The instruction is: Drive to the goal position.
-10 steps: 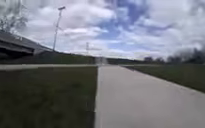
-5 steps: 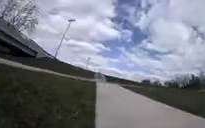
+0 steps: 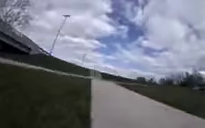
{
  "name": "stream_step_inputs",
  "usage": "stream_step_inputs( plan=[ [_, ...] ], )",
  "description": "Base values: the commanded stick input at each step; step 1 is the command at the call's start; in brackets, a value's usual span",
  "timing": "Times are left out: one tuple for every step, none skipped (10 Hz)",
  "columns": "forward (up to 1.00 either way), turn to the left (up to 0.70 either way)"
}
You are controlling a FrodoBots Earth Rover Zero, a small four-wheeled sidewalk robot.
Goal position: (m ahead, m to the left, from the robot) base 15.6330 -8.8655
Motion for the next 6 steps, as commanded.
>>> stream_step_inputs(
  plan=[
    [1.00,0.00],
    [1.00,0.00],
    [1.00,0.00],
    [1.00,0.00],
    [1.00,0.00],
    [1.00,0.00]
  ],
)
